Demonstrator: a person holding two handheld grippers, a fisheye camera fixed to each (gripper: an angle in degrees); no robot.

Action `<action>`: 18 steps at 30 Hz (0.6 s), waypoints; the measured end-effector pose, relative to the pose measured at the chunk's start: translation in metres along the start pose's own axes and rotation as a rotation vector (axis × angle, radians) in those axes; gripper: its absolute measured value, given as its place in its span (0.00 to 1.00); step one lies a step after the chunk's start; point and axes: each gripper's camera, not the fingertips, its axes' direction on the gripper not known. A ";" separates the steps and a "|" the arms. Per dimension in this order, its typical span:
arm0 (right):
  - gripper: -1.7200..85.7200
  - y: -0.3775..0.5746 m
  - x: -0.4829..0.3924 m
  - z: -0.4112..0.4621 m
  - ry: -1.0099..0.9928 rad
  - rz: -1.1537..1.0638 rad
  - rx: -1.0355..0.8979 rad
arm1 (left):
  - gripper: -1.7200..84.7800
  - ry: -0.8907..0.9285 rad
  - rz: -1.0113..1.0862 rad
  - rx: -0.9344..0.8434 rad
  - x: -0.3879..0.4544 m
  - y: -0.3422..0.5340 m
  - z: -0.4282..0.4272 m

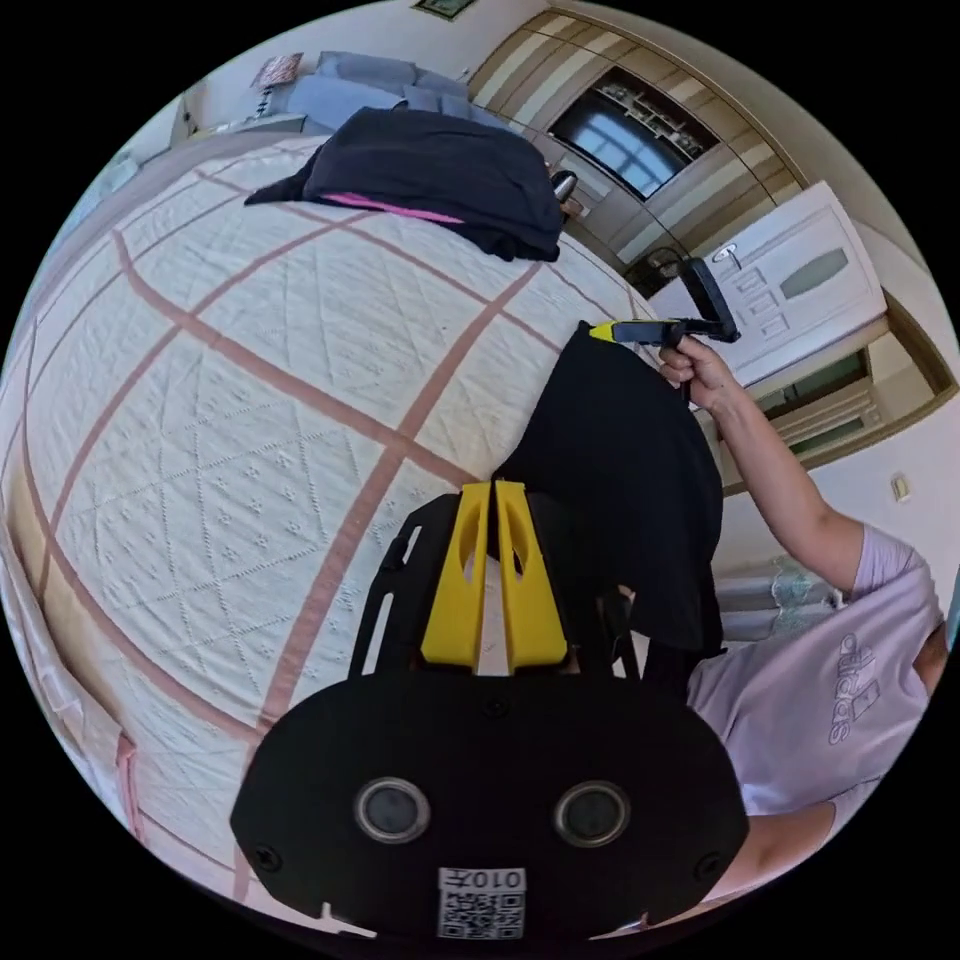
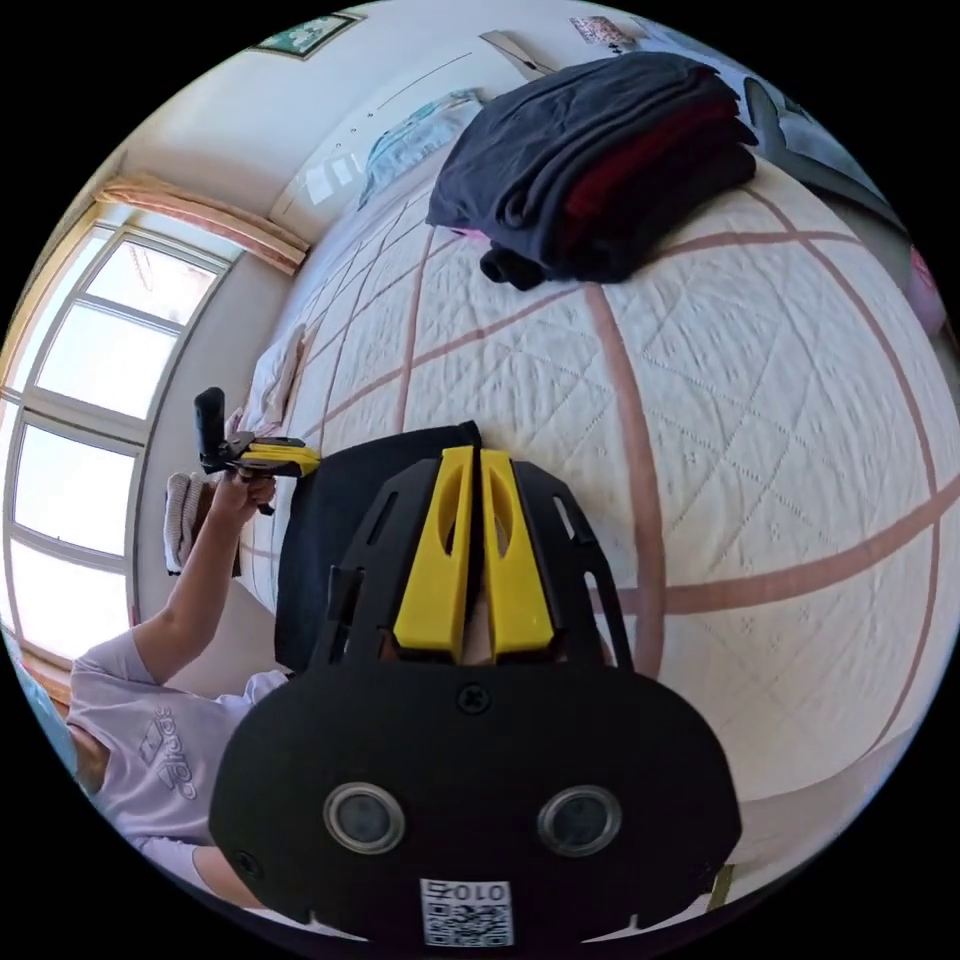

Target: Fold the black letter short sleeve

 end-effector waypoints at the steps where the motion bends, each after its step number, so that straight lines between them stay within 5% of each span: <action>1: 0.06 0.013 -0.005 -0.014 0.011 -0.016 0.027 | 0.04 0.025 -0.018 0.012 -0.003 0.002 -0.001; 6: 0.08 0.121 -0.038 -0.082 0.119 -0.067 0.182 | 0.08 -0.172 -0.112 0.262 0.030 0.075 -0.062; 10: 0.12 0.218 -0.056 -0.067 0.074 -0.060 0.081 | 0.10 -0.332 0.038 0.176 0.121 0.131 -0.039; 18: 0.13 0.284 -0.044 -0.038 -0.122 0.040 0.130 | 0.14 0.125 -0.109 0.102 0.161 0.175 0.066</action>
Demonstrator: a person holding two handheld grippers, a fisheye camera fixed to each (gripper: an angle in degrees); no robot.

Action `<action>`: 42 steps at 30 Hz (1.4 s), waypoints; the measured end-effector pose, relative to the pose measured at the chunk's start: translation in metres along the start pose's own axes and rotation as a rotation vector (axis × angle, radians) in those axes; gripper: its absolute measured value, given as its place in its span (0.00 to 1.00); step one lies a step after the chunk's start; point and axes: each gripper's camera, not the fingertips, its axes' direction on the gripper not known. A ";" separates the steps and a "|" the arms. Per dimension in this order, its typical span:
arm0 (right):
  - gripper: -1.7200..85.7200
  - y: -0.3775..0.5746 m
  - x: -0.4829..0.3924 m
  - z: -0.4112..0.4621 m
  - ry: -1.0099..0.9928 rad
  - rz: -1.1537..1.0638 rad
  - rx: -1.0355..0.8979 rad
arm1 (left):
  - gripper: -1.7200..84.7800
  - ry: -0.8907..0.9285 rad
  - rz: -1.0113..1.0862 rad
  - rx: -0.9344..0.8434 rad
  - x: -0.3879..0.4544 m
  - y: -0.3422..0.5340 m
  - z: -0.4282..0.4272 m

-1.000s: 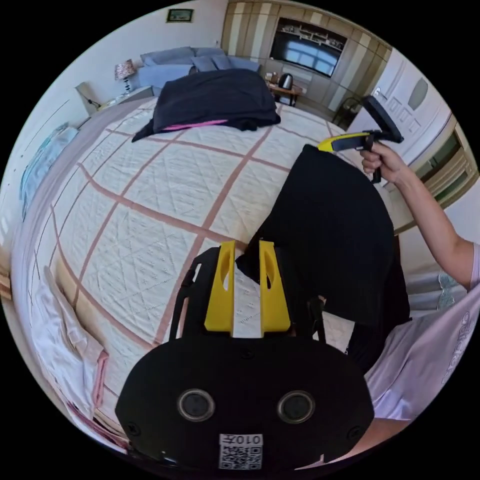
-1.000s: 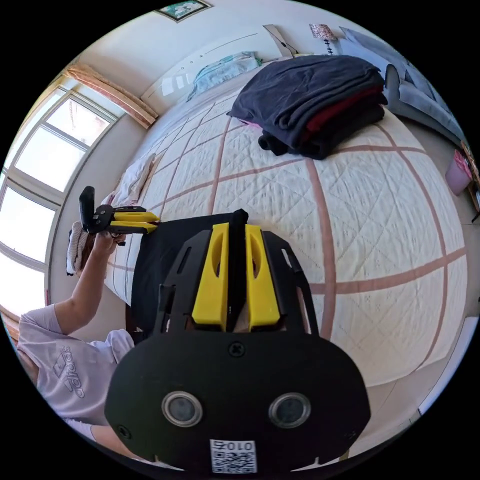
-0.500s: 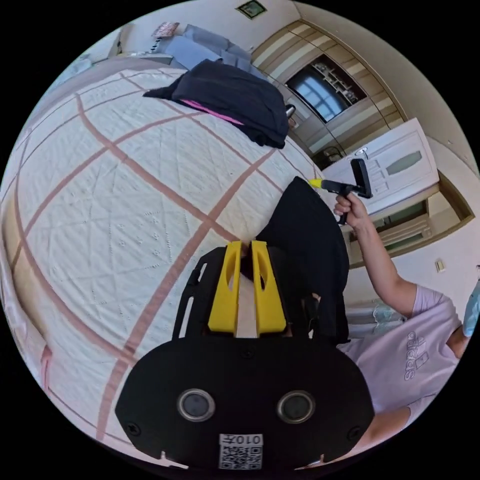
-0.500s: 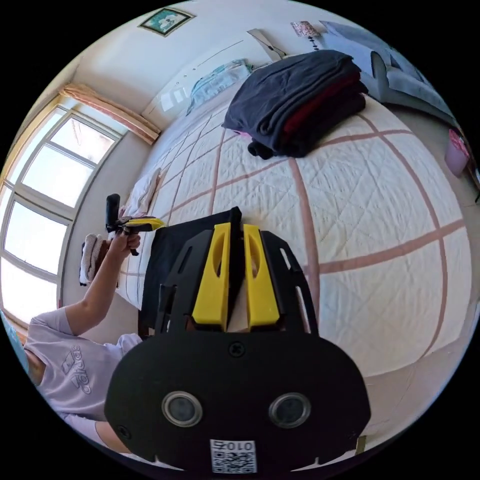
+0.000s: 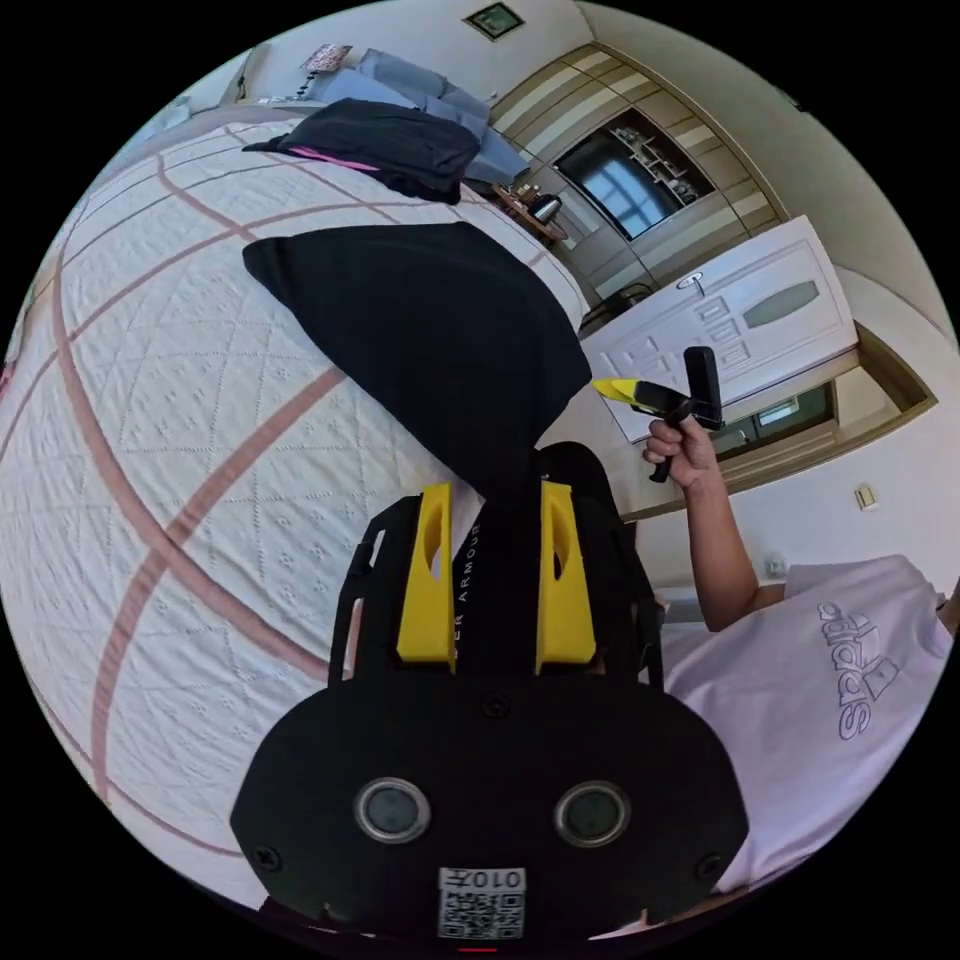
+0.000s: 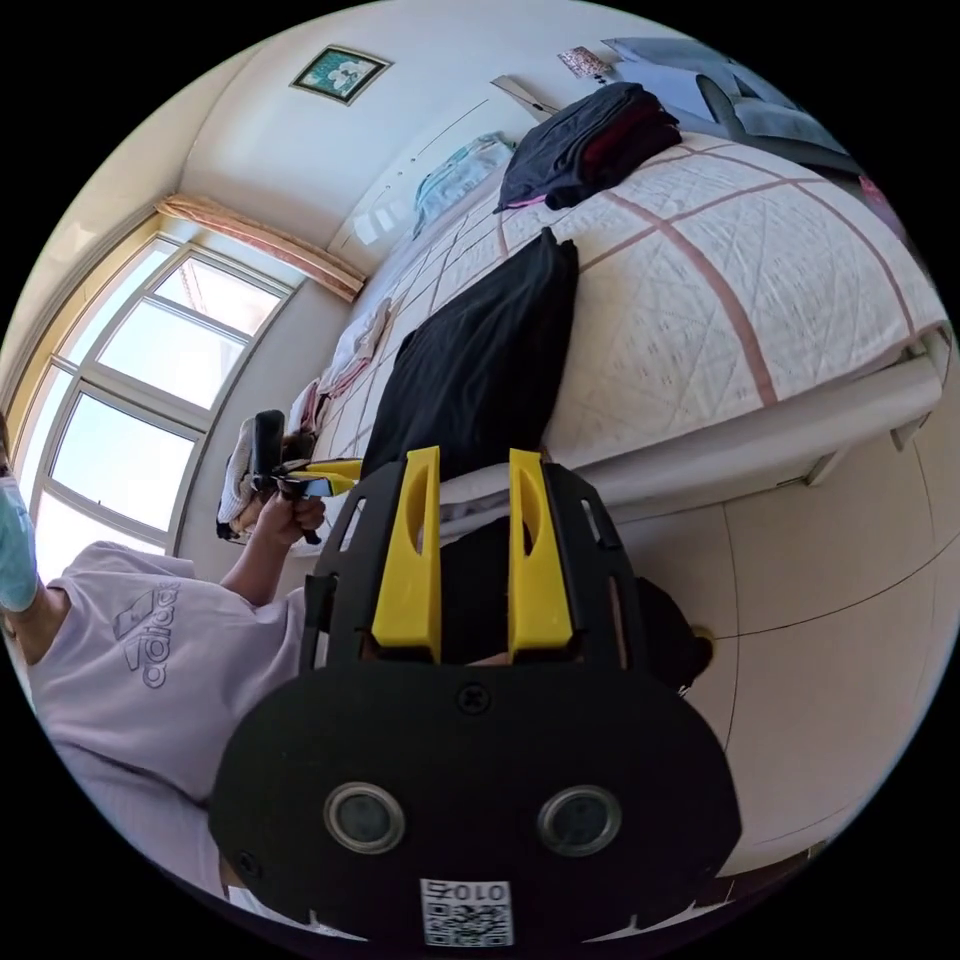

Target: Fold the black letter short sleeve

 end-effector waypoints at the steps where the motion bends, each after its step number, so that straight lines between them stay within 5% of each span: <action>1: 0.13 0.000 0.000 0.003 -0.005 0.000 0.004 | 0.14 0.020 -0.005 -0.001 -0.001 0.001 0.005; 11: 0.08 0.001 -0.004 0.006 -0.003 0.010 -0.022 | 0.06 -0.484 0.277 -0.067 0.074 0.023 0.062; 17: 0.07 0.009 0.007 0.011 0.116 -0.007 -0.104 | 0.05 -0.437 0.264 -0.091 0.081 0.045 0.076; 21: 0.08 0.023 0.025 0.006 -0.015 -0.001 -0.055 | 0.08 -0.327 0.180 -0.090 0.072 0.063 0.085; 27: 0.08 0.050 0.015 -0.028 -0.029 -0.003 0.116 | 0.09 -0.623 0.342 0.051 0.128 0.074 0.059; 34: 0.07 0.038 0.034 0.014 0.074 0.032 -0.052 | 0.09 -0.688 0.518 -0.140 0.129 0.061 0.148; 38: 0.10 0.057 0.030 -0.012 0.022 0.017 0.057 | 0.10 -0.530 0.409 -0.055 0.116 0.071 0.126; 42: 0.13 0.071 0.045 -0.002 -0.042 0.080 0.041 | 0.11 -0.688 0.477 0.071 0.145 0.099 0.108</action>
